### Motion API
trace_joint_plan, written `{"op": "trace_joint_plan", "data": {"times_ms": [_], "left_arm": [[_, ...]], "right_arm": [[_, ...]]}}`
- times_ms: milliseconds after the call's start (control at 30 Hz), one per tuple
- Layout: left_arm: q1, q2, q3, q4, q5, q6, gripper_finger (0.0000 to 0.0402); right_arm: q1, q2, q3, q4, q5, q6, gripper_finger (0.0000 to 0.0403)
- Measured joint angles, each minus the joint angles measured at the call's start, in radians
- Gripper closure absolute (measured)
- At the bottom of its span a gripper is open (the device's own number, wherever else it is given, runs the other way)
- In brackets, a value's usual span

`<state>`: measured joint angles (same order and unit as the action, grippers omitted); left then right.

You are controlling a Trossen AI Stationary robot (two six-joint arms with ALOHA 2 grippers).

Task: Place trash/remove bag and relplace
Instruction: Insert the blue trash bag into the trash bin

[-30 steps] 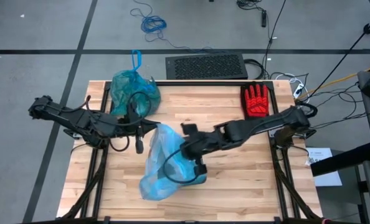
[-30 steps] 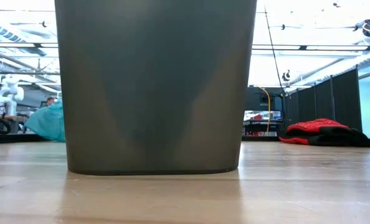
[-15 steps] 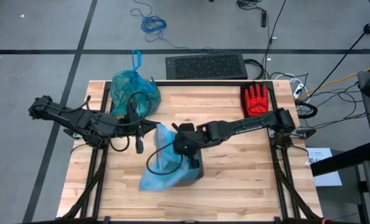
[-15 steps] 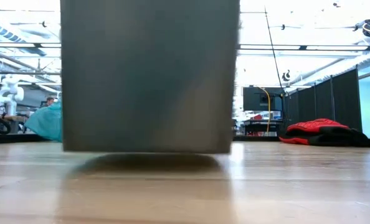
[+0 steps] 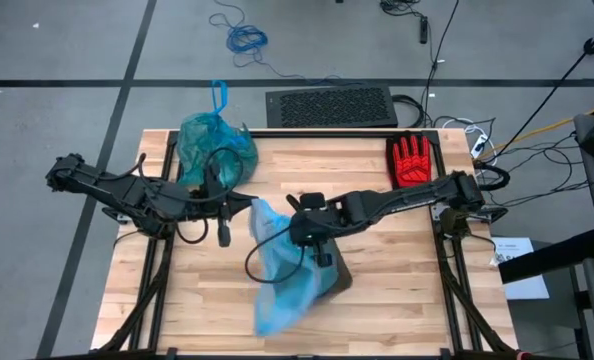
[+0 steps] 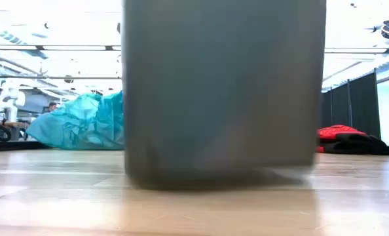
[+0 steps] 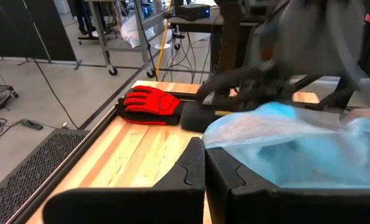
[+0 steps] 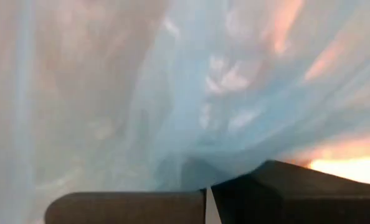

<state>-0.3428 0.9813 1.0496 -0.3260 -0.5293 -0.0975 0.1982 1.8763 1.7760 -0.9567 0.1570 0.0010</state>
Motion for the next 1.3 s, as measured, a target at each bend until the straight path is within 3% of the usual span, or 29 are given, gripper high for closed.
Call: {"op": "trace_joint_plan", "data": {"times_ms": [300,567,800,933,1300], "left_arm": [[0.000,0.000,0.000,0.004,0.000,0.000,0.0402],[0.000,0.000,0.000,0.003,-0.001,0.000,0.0402],[0.000,0.000,0.000,0.002,-0.003,-0.001,0.0402],[0.000,0.000,0.000,0.003,-0.003,-0.001,0.0402],[0.000,0.000,0.000,0.000,-0.003,-0.001,0.0402]], "right_arm": [[0.046,-0.009,0.012,-0.028,-0.002,0.012,0.0403],[0.052,-0.010,0.210,-0.162,-0.009,0.201,0.0403],[0.027,-0.009,0.293,-0.174,-0.224,0.318,0.0403],[0.010,0.026,0.292,-0.198,-0.286,0.394,0.0403],[-0.008,0.182,0.294,-0.265,-0.253,0.389,0.0403]]}}
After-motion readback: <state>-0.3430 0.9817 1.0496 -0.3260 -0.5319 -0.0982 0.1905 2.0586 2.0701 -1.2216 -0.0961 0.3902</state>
